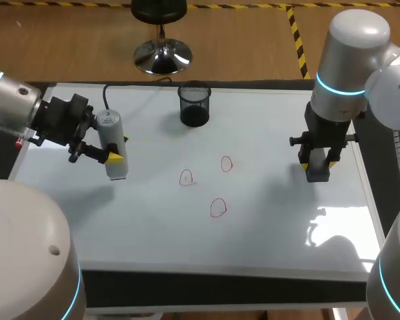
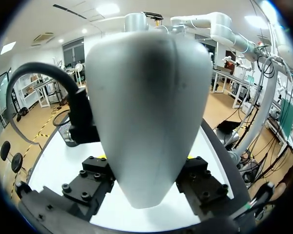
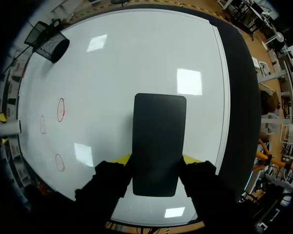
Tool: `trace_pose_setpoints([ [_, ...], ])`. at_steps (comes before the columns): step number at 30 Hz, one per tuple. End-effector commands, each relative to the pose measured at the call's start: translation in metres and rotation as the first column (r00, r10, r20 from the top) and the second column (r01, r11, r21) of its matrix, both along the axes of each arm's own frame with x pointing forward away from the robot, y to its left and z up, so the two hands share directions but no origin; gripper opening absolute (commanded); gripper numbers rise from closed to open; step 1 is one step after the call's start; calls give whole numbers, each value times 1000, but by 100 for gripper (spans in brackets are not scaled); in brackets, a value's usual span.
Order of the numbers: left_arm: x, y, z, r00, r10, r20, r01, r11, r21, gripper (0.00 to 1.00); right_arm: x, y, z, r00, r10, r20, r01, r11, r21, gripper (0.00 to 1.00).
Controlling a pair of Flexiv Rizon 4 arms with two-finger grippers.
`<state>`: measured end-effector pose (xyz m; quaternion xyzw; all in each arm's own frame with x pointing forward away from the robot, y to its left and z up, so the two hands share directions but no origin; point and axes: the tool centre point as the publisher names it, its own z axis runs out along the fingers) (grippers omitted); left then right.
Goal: Pick up the inspection probe, press it on each red-marked spot on the whiteboard one by one, put down the probe, pick up the eraser, and wipe off all the red marks.
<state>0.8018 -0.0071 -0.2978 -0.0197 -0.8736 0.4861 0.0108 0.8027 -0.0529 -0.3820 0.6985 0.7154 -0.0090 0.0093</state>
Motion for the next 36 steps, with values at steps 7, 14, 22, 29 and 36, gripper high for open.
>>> trace_pose_setpoints([
  [7, -6, 5, 4, 1000, 12, 11, -12, 1000, -12, 0, 0, -1, 1, 1000, 1, 0, -1, 1000, 1, 0],
  [14, -6, 5, 4, 1000, 12, 11, -12, 1000, -12, 0, 0, -1, 1, 1000, 1, 0, -1, 1000, 1, 0],
  [22, -6, 5, 4, 1000, 12, 11, -12, 1000, -12, 0, 0, -1, 1, 1000, 1, 0, -1, 1000, 1, 0],
  [29, -6, 5, 4, 1000, 12, 11, -12, 1000, -12, 0, 0, -1, 1, 1000, 1, 0, -1, 1000, 1, 0],
  [36, -6, 5, 4, 1000, 12, 11, -12, 1000, -12, 0, -13, 15, 1, 1000, 1, 22, -1, 1000, 14, 0],
])
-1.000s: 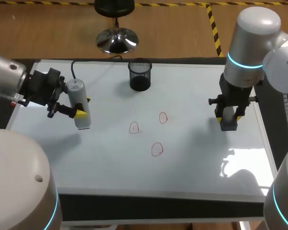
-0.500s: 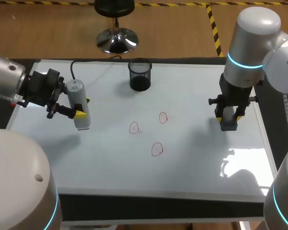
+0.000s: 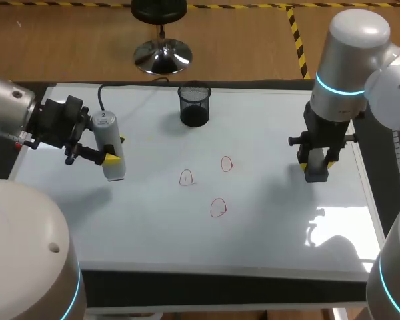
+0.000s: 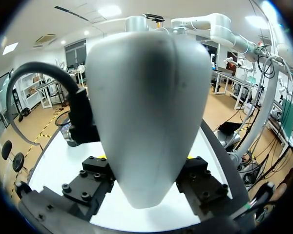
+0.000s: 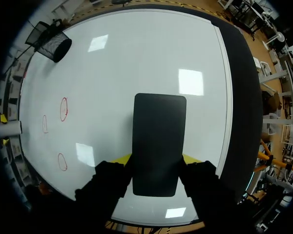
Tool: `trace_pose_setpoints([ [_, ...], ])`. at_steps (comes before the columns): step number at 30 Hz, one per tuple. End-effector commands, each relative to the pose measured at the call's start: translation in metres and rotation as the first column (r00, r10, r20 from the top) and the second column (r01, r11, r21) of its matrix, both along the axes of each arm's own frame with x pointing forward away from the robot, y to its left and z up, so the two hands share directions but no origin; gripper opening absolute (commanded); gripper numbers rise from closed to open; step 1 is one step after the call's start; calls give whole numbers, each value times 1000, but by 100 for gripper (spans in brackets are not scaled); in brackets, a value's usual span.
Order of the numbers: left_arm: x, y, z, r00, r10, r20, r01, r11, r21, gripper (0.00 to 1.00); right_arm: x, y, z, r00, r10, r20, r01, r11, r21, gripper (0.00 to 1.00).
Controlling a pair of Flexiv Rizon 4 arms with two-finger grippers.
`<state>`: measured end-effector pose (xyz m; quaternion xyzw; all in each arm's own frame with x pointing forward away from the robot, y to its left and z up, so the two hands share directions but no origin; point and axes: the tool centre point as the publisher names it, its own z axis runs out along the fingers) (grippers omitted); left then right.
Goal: Pick up the inspection probe, press it on each red-marked spot on the whiteboard one by one, put down the probe, pick up the eraser, and wipe off all the red marks.
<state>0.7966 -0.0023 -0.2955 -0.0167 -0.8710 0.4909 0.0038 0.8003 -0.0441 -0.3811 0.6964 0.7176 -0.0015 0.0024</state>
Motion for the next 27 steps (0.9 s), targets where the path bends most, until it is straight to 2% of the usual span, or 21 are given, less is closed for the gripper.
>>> trace_pose_setpoints([
  [1, -1, 0, 1, 1000, 0, 2, 0, 1000, 0, 0, -14, 10, 0, 1000, -1, 22, 1, 1000, -1, 0],
  [11, -1, 0, 1, 1000, 0, 2, 0, 1000, 0, 0, -43, 49, 5, 999, 7, 37, -9, 999, 39, 0],
  [27, -1, 0, 1, 1000, 0, 2, 0, 1000, 0, 0, -43, 123, 15, 997, 66, 45, -70, 993, 97, 0],
])
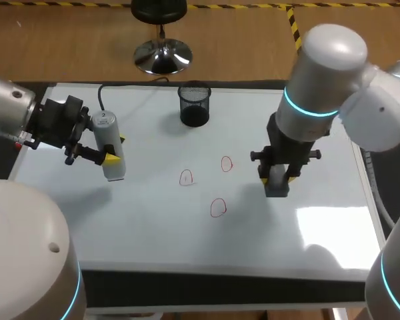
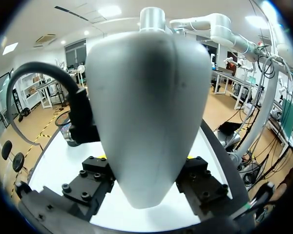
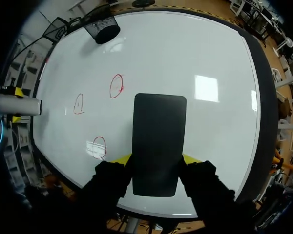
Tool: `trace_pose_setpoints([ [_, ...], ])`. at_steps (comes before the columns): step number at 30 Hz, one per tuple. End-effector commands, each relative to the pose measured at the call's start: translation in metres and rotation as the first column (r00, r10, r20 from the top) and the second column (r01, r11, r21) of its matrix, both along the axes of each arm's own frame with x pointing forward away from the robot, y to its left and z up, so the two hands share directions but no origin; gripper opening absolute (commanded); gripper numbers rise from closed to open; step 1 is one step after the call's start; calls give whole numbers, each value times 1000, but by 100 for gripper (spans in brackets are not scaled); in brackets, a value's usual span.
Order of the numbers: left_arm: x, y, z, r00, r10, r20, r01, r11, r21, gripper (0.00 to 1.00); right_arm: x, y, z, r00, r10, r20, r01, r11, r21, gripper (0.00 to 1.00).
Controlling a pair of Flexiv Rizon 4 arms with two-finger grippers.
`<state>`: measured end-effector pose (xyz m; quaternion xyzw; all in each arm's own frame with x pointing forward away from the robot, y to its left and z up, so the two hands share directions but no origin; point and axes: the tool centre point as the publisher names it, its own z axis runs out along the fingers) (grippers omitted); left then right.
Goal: Pick up the inspection probe, press it on each red-marked spot on the whiteboard one by one, put down the probe, pick up the eraser, and wipe off all the red marks.
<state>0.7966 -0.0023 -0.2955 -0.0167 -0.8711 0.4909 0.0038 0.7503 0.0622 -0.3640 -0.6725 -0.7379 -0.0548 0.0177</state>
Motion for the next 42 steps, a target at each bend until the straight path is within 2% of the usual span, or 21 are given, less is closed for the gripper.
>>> trace_pose_setpoints([
  [1, -1, 0, 1, 1000, 0, 2, 0, 1000, 0, 0, 7, 21, -2, 1000, 7, -6, -7, 1000, -6, 0],
  [14, -1, 0, 1, 1000, 0, 2, 0, 1000, 0, 0, 5, 70, -6, 999, 32, -32, -31, 999, 33, 0],
  [35, -1, 0, 1, 1000, 0, 2, 0, 1000, 0, 0, -16, 148, -10, 998, 56, -33, -54, 997, 49, 0],
  [42, -1, 0, 1, 1000, 0, 2, 0, 1000, 0, 0, -23, 171, -8, 999, 44, -28, -41, 994, 97, 0],
])
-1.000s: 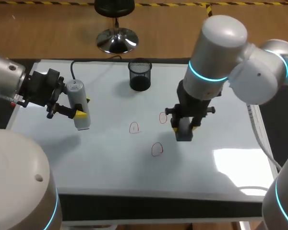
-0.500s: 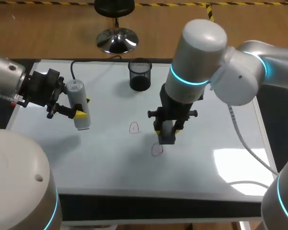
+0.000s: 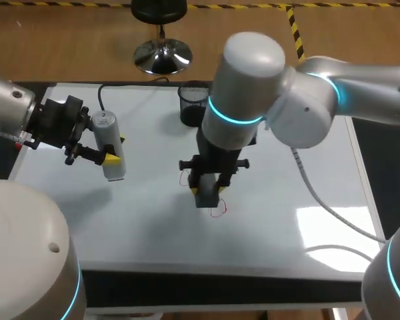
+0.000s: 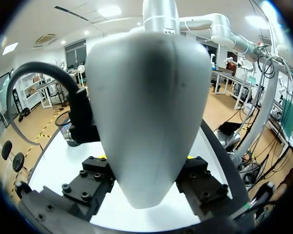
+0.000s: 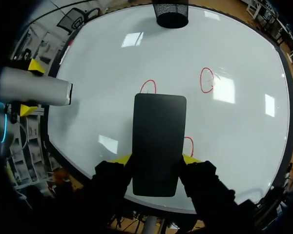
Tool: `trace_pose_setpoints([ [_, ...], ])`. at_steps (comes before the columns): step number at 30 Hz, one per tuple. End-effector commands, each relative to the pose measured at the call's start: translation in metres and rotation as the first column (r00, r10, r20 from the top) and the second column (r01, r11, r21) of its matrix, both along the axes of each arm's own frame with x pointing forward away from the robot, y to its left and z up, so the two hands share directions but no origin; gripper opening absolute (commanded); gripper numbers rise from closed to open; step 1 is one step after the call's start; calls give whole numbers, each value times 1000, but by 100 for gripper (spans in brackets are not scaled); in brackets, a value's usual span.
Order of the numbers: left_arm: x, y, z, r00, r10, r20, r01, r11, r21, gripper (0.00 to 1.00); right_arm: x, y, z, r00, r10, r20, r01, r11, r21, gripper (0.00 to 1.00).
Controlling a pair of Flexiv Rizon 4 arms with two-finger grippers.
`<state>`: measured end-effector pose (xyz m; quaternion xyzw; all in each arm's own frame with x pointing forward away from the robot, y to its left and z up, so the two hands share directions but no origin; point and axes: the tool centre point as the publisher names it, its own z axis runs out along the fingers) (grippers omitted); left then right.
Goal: Pick up the inspection probe, press it on each red-marked spot on the whiteboard one by one, put down the probe, pick up the eraser, and wipe off all the red marks.
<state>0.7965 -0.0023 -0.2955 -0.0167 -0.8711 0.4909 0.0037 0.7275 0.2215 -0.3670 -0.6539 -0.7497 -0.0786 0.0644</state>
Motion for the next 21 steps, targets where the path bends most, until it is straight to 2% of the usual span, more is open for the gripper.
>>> trace_pose_setpoints([
  [1, -1, 0, 1, 1000, 0, 2, 0, 1000, 0, 0, -1, 13, -5, 1000, -12, 5, 12, 1000, 7, 0],
  [9, -1, 0, 1, 1000, 0, 2, 0, 1000, 0, 0, 3, 31, -11, 1000, -20, -8, 20, 999, 36, 0],
  [21, -1, 0, 1, 1000, 0, 2, 0, 1000, 0, 0, 18, 58, -22, 999, -33, -30, 34, 999, 38, 0],
])
